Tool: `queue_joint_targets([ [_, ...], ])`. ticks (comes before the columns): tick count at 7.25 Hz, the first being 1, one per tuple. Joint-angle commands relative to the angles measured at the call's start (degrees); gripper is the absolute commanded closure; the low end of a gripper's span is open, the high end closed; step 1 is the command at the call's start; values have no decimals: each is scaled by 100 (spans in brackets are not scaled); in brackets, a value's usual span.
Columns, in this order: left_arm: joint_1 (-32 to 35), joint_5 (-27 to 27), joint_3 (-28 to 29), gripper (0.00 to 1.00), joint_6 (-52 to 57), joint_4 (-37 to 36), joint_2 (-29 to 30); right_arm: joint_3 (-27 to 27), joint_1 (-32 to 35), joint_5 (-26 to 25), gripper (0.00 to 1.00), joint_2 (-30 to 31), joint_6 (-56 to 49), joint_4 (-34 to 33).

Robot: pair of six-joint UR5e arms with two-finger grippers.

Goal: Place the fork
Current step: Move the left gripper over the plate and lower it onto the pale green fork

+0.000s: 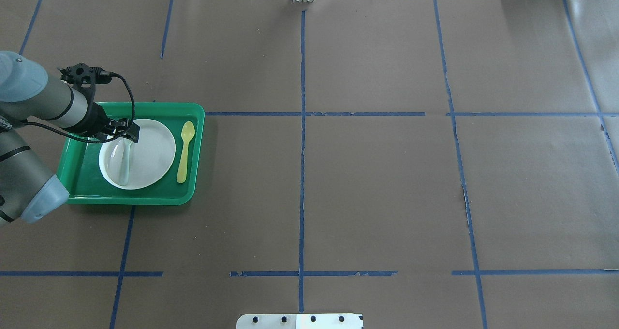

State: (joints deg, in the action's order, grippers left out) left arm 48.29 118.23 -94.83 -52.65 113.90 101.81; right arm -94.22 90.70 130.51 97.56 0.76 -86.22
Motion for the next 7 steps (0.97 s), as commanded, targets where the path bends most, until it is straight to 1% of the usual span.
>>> queue_joint_targets([
  [1, -65, 25, 174, 38, -35, -25, 15, 0, 0, -8, 0, 0, -6, 0],
  [7, -215, 78, 228, 36, -26, -25, -12, 0, 0, 1, 0, 0, 3, 0],
])
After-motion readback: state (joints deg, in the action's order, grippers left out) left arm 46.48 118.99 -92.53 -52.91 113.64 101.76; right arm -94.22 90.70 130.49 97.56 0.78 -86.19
